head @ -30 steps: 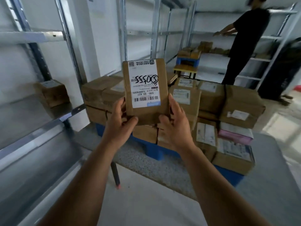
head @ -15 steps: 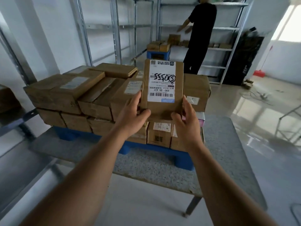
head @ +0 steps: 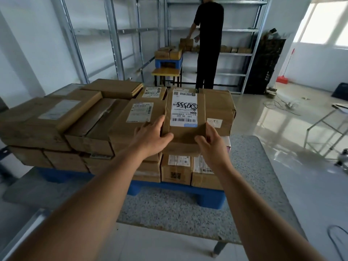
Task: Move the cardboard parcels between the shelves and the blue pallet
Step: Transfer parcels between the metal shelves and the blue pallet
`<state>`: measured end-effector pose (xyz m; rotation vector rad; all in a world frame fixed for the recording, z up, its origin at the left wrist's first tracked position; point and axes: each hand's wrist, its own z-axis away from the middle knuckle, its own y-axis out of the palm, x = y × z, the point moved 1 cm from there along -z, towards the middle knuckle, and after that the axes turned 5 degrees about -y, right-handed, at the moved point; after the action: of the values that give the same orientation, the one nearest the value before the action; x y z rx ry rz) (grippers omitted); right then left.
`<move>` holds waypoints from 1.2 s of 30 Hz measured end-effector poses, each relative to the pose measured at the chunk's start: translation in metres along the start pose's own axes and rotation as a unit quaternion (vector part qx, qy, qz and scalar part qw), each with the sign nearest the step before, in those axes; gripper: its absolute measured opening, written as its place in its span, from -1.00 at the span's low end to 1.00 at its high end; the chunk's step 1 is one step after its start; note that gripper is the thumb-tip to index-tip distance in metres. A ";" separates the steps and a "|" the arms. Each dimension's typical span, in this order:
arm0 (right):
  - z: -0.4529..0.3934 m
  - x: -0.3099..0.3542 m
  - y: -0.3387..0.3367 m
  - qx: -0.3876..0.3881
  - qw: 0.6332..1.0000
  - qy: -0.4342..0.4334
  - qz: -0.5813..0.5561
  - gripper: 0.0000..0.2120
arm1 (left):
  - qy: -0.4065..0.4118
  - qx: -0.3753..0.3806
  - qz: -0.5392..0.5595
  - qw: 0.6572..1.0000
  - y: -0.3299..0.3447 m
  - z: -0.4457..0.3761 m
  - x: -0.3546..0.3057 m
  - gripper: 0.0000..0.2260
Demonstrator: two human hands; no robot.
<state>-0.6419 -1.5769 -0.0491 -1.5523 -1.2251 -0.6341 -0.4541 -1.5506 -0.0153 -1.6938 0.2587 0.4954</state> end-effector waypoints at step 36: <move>-0.021 -0.015 0.014 -0.012 0.972 0.005 0.236 -0.54 | 0.062 -0.094 -0.124 0.986 0.001 0.001 0.025 -0.43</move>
<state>-0.6307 -1.6013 -0.0598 -1.7756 -0.7953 -0.3442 -0.4330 -1.5472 -0.0274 -1.9131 0.0913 0.2345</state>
